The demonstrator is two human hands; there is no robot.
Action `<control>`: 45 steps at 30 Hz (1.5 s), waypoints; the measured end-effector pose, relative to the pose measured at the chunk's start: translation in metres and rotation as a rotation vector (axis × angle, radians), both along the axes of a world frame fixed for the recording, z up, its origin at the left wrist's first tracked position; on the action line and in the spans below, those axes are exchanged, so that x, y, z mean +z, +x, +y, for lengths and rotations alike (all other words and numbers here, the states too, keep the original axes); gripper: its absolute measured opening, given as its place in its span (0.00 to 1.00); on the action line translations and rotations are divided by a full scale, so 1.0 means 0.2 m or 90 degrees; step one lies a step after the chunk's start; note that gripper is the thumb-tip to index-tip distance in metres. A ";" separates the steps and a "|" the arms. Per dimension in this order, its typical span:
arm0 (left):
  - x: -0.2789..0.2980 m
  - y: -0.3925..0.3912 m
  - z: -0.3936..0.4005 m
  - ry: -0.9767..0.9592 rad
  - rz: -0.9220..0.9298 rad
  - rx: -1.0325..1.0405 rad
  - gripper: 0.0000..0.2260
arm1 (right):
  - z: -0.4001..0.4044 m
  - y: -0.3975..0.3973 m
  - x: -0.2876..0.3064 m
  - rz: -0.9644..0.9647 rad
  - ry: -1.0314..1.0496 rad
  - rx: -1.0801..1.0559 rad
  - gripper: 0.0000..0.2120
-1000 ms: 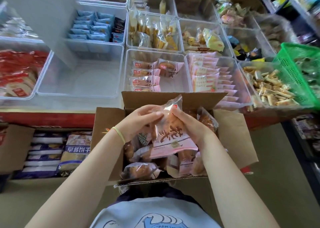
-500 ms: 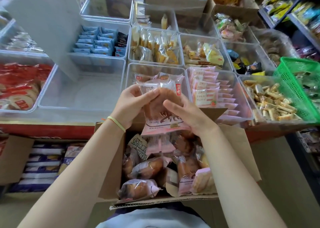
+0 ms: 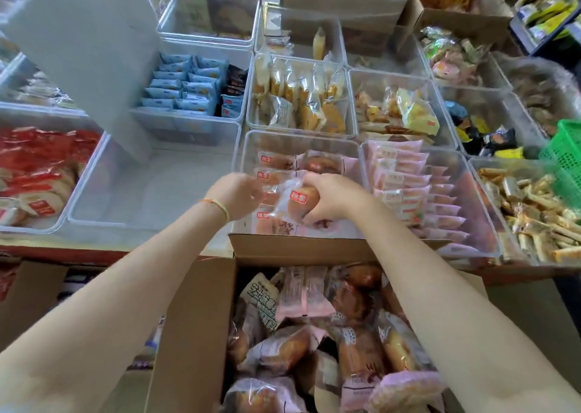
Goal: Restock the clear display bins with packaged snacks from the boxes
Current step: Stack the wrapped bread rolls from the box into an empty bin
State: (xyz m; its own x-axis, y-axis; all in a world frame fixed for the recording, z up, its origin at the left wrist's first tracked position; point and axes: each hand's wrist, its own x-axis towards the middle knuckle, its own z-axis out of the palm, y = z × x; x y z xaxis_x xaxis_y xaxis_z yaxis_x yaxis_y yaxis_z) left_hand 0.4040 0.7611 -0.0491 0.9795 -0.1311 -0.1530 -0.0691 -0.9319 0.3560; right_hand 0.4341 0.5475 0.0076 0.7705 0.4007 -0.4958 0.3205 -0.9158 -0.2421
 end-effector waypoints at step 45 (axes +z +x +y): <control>-0.32 0.07 -0.08 0.221 0.108 -0.310 0.24 | 0.06 0.16 -0.36 0.195 -0.027 -0.021 0.11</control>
State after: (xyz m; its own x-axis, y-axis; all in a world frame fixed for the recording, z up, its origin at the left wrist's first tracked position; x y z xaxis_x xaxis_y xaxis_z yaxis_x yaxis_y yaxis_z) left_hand 0.4172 0.7453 -0.1123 0.7780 -0.4714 -0.4153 -0.4846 -0.8710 0.0809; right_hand 0.4662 0.5595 -0.0638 0.5945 0.3521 -0.7229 0.2078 -0.9357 -0.2850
